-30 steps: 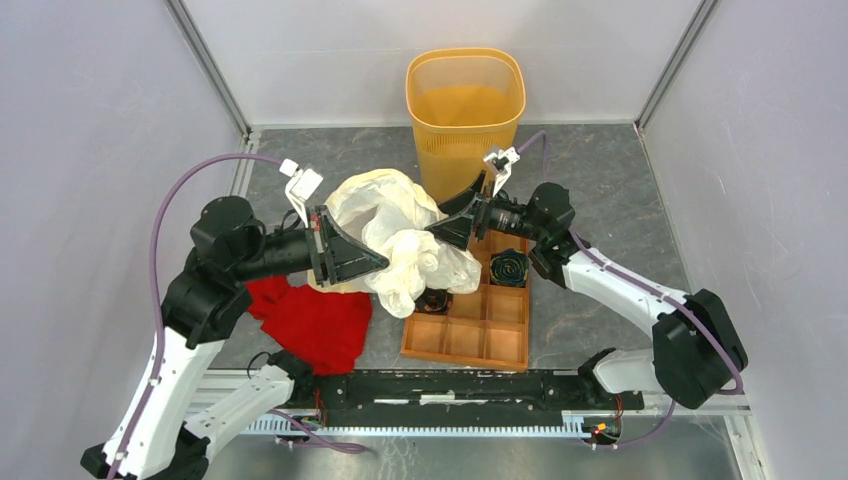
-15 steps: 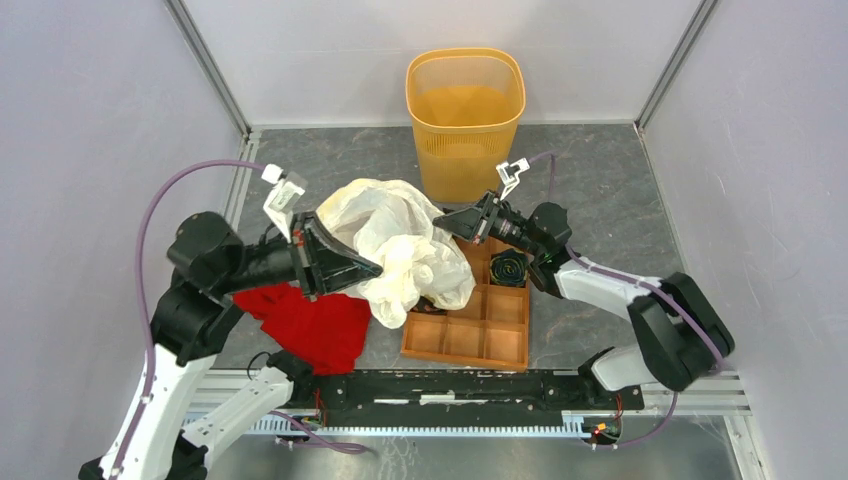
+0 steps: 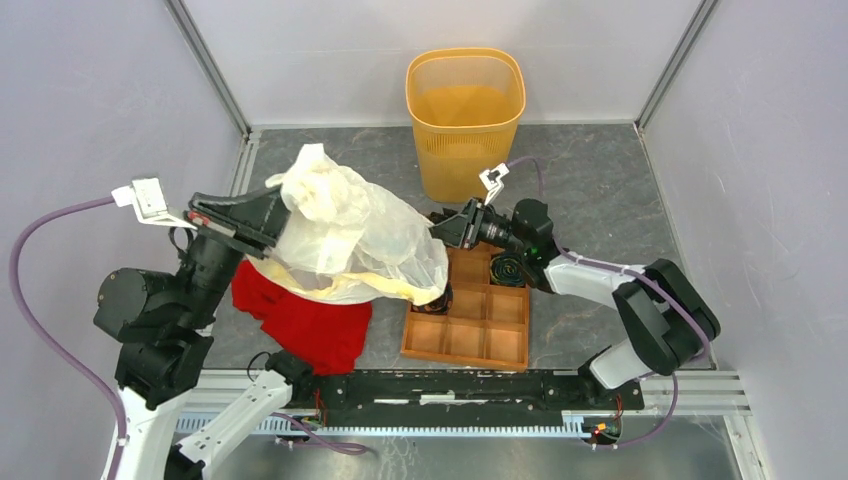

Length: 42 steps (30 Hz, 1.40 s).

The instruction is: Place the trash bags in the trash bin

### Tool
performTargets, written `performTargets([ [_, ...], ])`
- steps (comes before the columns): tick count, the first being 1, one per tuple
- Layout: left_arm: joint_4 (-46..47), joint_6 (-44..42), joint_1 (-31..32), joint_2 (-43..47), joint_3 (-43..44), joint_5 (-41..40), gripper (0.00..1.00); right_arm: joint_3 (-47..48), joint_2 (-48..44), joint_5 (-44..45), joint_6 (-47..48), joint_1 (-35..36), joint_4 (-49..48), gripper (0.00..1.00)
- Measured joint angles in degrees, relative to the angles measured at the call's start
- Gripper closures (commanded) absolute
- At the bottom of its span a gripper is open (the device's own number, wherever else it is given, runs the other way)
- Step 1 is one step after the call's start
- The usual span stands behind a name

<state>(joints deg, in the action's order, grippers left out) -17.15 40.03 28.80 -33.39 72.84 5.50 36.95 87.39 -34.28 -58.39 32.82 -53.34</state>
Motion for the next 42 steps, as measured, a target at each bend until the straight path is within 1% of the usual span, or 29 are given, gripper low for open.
performTargets([
  [1,0.55,1.03,0.0,-0.07,0.0,-3.21,0.98,0.92,-0.57,0.59,2.6,0.22,3.5,0.5],
  [4,1.03,3.54,0.0,-1.01,0.02,-11.67,0.98,4.13,-4.11,4.15,12.44,0.92,15.63,0.34],
  [6,1.29,4.44,0.0,-2.12,0.02,-15.08,0.98,5.62,-7.61,7.54,18.91,1.2,23.3,0.24],
  [9,2.54,5.11,0.0,-3.82,-0.44,-17.73,0.98,7.91,-12.85,13.49,27.65,1.22,33.88,0.13],
  [12,4.7,5.42,0.0,-4.04,-2.84,-19.23,0.98,8.94,-16.76,19.26,33.57,1.2,40.92,0.07],
  [14,5.55,5.77,0.0,-3.69,-4.39,-19.91,0.98,9.14,-18.78,22.69,36.59,1.2,44.78,0.06],
  [20,5.01,5.7,0.0,-3.06,-4.85,-20.5,0.98,11.26,-21.35,28.52,42.71,1.2,54.34,0.07],
  [23,2.12,5.57,0.0,-3.34,-4.0,-20.5,0.98,11.08,-23.43,26.18,43.98,1.29,54.38,0.05],
  [25,0.76,5.11,0.0,-3.65,-3.98,-20.31,0.98,9.33,-25.4,22.25,43.04,2.49,49.31,0.05],
  [27,0.04,4.81,0.0,-4.11,-4.15,-19.21,0.98,7.5,-26.18,18.53,41.46,5.16,43.85,0.05],
  [29,-0.11,4.42,0.0,-4.63,-4.66,-17.07,0.98,7.32,-25.09,15.91,40.46,9.25,39.78,0.04],
  [31,-0.57,4.15,0.0,-5.64,-4.63,-14.69,0.98,8.02,-23.3,14.84,40.72,13.22,38.12,0.04],
  [36,-3.96,2.73,0.0,-10.64,-3.08,-9.18,0.98,12.02,-19.85,17.07,42.29,20.5,36.72,0.04],
  [39,-5.77,2.23,0.0,-12.5,-3.1,-6.75,0.98,16.5,-17.27,20.13,42.64,21.77,35.5,0.03],
  [42,-7.43,2.03,0.0,-13.53,-3.61,-5.01,0.98,18.88,-14.91,22.21,41.55,22.34,30.88,0.02],
])
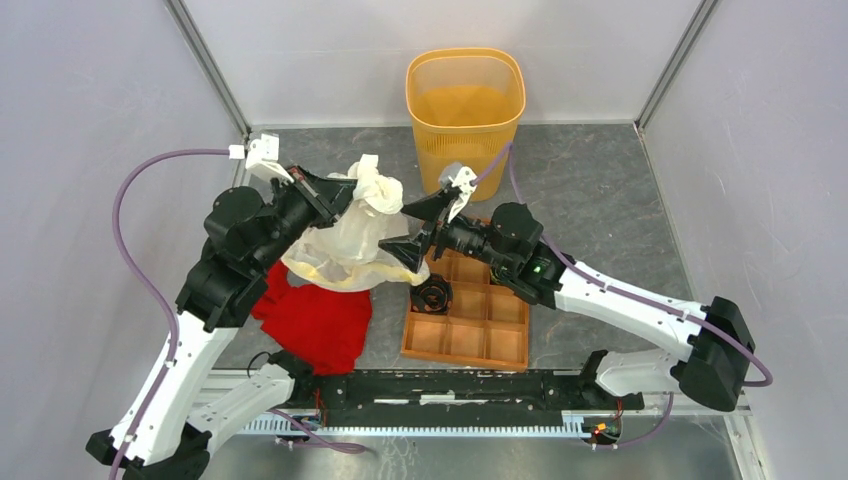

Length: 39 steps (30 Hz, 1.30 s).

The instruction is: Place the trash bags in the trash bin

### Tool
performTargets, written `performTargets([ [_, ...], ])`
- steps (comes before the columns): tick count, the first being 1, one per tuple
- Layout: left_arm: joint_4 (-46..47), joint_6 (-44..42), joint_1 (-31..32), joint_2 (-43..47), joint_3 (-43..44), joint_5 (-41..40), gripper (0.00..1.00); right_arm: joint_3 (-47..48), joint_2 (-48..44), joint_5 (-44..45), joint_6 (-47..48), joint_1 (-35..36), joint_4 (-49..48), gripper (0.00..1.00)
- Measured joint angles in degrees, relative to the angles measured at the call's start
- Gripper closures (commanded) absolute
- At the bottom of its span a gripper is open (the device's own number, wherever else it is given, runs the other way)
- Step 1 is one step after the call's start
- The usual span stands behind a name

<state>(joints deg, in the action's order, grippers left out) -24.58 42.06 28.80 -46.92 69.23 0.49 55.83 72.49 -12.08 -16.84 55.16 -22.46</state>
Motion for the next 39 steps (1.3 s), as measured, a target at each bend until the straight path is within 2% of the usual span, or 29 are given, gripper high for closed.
performTargets([
  [7,-3.15,-3.08,0.02,-0.15,1.05,0.39,0.98,-0.24,2.62,7.56,-4.22,0.61,-1.27,0.05],
  [12,-10.01,-6.86,0.07,0.46,5.6,-13.42,0.98,-3.54,3.74,10.82,-2.99,0.61,3.98,0.04],
  [17,-12.31,-10.25,0.04,5.97,4.98,-27.45,0.98,-4.37,7.32,12.2,2.21,1.27,11.63,0.04],
  [21,-12.98,-12.0,0.04,9.46,4.15,-33.48,0.98,3.23,16.63,14.23,6.14,3.69,21.77,0.05],
  [24,-13.25,-12.31,0.04,9.22,3.63,-35.23,0.98,13.22,26.16,16.94,8.35,6.58,28.76,0.1],
  [28,-14.49,-12.66,0.07,8.66,3.06,-36.61,0.98,22.4,35.39,19.28,9.81,9.84,36.09,0.11],
  [34,-14.75,-13.2,0.04,9.11,2.84,-37.77,0.98,22.4,37.31,22.58,10.27,10.84,43.01,0.11],
  [39,-14.69,-13.2,0.04,9.22,1.53,-37.7,0.98,20.37,37.07,25.75,10.67,10.58,42.25,0.1],
])
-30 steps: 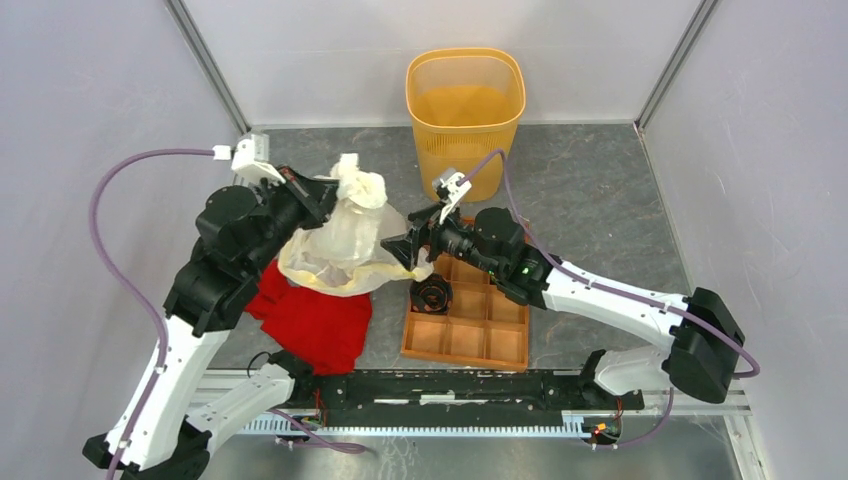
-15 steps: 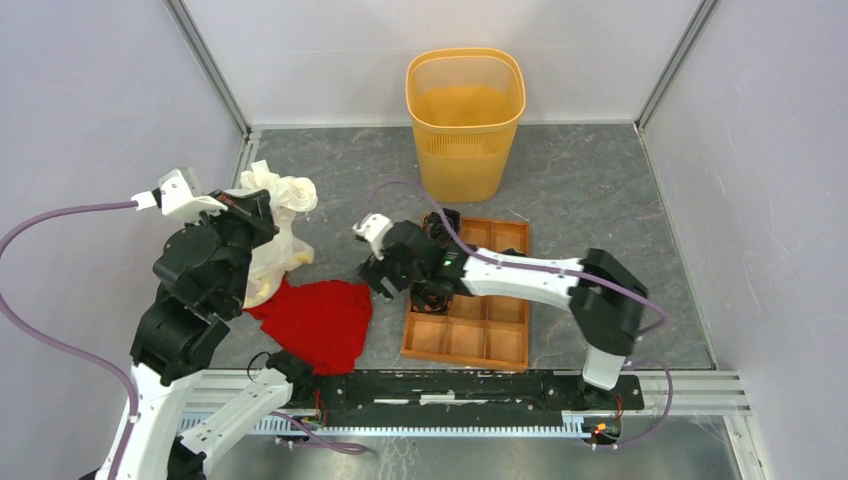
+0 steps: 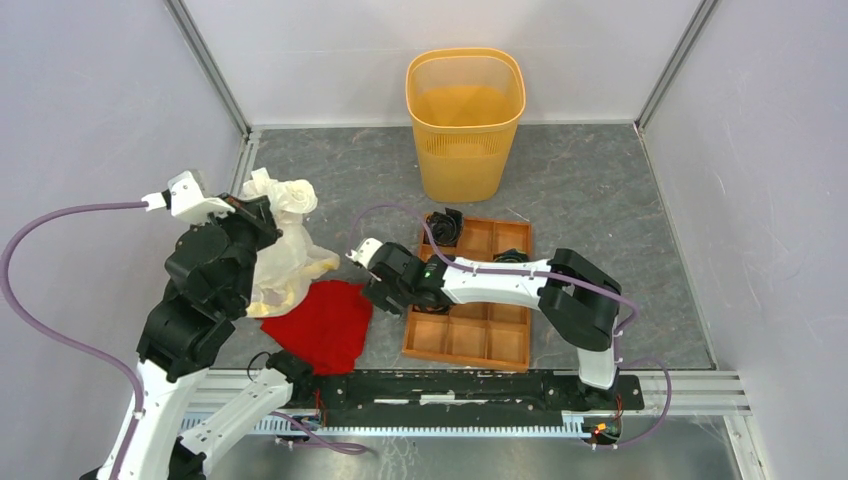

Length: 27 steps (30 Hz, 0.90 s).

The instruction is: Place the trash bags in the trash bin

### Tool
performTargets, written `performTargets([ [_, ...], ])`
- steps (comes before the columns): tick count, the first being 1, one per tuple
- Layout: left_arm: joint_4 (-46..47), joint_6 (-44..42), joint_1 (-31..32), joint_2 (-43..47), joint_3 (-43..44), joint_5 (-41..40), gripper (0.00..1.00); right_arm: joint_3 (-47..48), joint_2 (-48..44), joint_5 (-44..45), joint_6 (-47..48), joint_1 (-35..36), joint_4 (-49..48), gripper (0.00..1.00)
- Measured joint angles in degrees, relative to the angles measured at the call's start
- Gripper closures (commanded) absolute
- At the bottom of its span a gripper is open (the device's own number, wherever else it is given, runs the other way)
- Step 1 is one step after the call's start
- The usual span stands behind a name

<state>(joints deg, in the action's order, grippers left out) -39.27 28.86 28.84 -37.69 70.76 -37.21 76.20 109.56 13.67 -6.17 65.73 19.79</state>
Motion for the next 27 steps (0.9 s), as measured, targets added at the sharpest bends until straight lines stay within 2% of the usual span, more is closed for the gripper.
performTargets([
  [7,-0.02,0.0,0.02,-0.2,-0.66,0.94,0.98,-2.32,-0.42,3.52,0.07,-0.5,-1.81,0.1],
  [12,-0.02,0.0,0.02,-0.26,-0.66,1.9,0.98,-8.79,-4.44,6.99,0.11,-2.69,-3.08,0.09],
  [16,0.04,0.02,0.0,-0.83,-0.66,3.63,0.98,-15.02,-9.25,9.22,0.55,-7.3,-5.35,0.08],
  [23,0.42,0.02,0.0,-5.4,-0.59,11.13,0.98,-23.21,-16.92,12.35,0.28,-15.89,-6.99,0.07],
  [27,0.83,0.04,0.02,-8.76,-0.55,15.78,0.98,-23.56,-18.73,12.55,0.48,-17.0,-5.75,0.09],
])
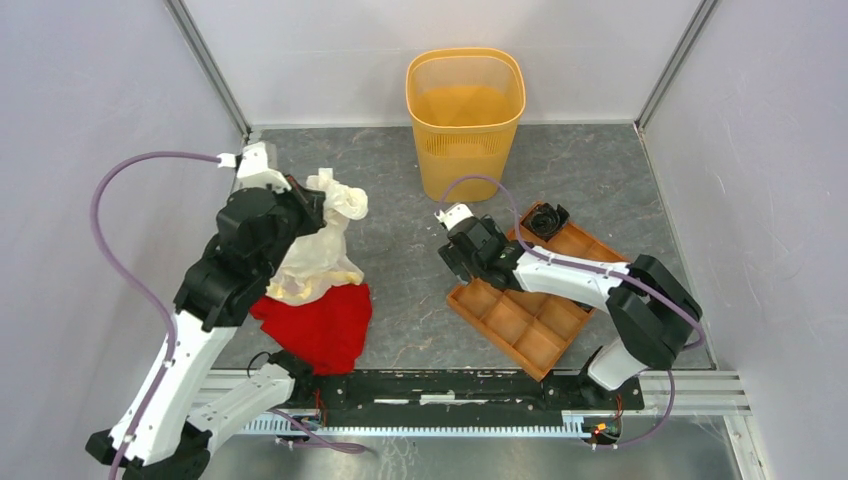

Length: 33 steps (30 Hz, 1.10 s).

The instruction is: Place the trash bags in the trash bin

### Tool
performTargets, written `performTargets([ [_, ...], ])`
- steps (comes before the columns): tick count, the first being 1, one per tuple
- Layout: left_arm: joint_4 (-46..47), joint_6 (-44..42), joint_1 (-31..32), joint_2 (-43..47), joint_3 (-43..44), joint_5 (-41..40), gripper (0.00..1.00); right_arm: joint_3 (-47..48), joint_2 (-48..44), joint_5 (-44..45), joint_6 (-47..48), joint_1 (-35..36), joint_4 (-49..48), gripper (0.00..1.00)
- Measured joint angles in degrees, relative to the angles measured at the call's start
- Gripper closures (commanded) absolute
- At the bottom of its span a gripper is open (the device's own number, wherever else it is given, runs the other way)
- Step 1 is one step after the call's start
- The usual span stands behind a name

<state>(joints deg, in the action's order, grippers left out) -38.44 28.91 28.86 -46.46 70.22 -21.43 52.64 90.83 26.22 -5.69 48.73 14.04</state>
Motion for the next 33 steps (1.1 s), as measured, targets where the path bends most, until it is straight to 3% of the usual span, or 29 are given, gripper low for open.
performTargets([
  [4,1.33,0.11,0.0,-3.43,0.26,4.74,0.98,0.13,-3.28,-2.27,1.73,1.16,1.6,0.08],
  [7,2.47,1.18,0.0,-5.9,0.33,7.21,0.98,0.55,-7.28,-5.35,4.81,6.58,0.22,0.08],
  [13,3.82,4.68,0.0,-9.03,0.33,9.79,0.98,2.25,-11.47,-17.09,7.67,19.26,-13.73,0.08],
  [20,4.98,8.28,-0.02,-10.05,0.74,11.56,0.98,6.01,-2.93,-18.88,10.78,27.45,-31.23,0.14],
  [23,5.01,9.09,-0.02,-10.25,1.55,12.09,0.98,7.04,2.43,-19.52,13.18,28.72,-38.16,0.22],
  [27,4.11,9.22,-0.02,-10.29,4.28,13.51,0.98,7.45,5.81,-19.56,16.68,28.79,-42.49,0.22],
  [33,4.17,9.92,-0.02,-9.4,5.88,16.48,0.98,7.67,9.9,-11.89,24.44,29.35,-48.09,0.21],
])
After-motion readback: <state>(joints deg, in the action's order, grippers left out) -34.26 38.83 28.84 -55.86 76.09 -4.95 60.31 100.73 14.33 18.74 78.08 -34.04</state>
